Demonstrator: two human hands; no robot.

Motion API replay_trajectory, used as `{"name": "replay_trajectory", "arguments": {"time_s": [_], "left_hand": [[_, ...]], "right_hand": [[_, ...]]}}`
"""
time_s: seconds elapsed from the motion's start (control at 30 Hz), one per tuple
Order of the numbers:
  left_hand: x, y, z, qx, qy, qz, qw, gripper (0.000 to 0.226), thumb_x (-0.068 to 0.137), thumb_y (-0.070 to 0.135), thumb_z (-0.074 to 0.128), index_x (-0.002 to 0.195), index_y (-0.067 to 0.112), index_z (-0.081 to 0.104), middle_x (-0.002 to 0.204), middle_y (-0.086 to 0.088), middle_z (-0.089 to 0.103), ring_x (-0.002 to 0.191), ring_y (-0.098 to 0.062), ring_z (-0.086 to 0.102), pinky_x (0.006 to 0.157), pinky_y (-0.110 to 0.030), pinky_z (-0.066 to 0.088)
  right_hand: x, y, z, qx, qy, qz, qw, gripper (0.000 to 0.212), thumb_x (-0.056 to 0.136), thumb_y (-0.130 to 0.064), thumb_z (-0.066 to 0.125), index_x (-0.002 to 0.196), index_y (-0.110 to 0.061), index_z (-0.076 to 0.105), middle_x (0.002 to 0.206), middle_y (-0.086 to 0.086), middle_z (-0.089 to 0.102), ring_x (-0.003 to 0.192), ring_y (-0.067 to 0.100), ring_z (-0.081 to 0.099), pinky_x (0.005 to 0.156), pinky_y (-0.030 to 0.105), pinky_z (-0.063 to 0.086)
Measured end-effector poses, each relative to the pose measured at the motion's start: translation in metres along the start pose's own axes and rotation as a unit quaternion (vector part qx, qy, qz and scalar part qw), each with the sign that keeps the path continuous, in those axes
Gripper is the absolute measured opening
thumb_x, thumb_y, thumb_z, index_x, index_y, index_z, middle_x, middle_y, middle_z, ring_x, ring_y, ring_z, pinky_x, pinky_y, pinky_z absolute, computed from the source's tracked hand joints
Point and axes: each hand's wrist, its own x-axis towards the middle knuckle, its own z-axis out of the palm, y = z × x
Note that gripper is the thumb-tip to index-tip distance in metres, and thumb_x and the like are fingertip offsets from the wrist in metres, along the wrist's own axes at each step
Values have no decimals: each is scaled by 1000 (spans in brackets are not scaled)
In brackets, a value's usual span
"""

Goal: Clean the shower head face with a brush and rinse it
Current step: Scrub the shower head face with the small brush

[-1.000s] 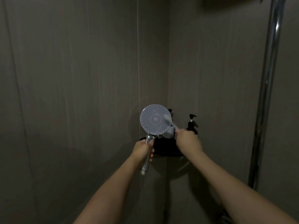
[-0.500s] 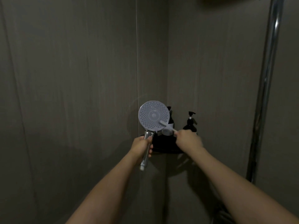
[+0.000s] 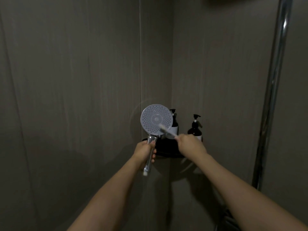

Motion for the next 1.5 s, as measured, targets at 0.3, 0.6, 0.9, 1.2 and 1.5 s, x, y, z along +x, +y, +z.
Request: {"name": "replay_trajectory", "arguments": {"time_s": [0.3, 0.6, 0.9, 1.2, 1.5], "left_hand": [[2, 3, -11, -24, -3, -7, 1000, 19, 97, 19, 43, 79, 13, 47, 61, -6, 47, 39, -11, 41, 38, -19, 36], [-1, -7, -5, 48, -20, 0, 999, 26, 97, 16, 42, 72, 14, 44, 59, -6, 46, 35, -10, 40, 39, -17, 33], [-2, -5, -9, 89, -24, -5, 996, 22, 97, 18, 43, 75, 15, 46, 61, -5, 49, 40, -11, 43, 43, -20, 37], [-6, -9, -4, 89, -18, 4, 996, 24, 96, 16, 44, 72, 15, 46, 59, -5, 49, 37, -11, 43, 41, -20, 37], [-10, -12, -2, 111, -43, 3, 993, 23, 97, 15, 44, 74, 13, 45, 60, -7, 49, 34, -9, 43, 36, -17, 37]], "right_hand": [[-12, 16, 4, 73, 17, 47, 996, 34, 101, -25, 32, 110, -8, 60, 87, 11, 65, 76, 27, 63, 63, 36, 52], [7, -13, -18, 110, 41, 24, 993, 32, 100, -16, 33, 103, -2, 61, 94, 18, 67, 77, 29, 61, 62, 34, 48], [12, -6, -26, 39, 44, 71, 996, 29, 96, -7, 36, 114, -5, 58, 101, 16, 66, 83, 29, 64, 60, 32, 47], [10, 0, -27, 114, 30, 131, 984, 30, 95, -4, 39, 119, -3, 58, 103, 17, 65, 81, 28, 61, 62, 30, 47], [14, -19, -27, 112, 44, 77, 990, 33, 97, -11, 31, 116, -7, 58, 94, 14, 63, 79, 28, 60, 64, 34, 48]]}}
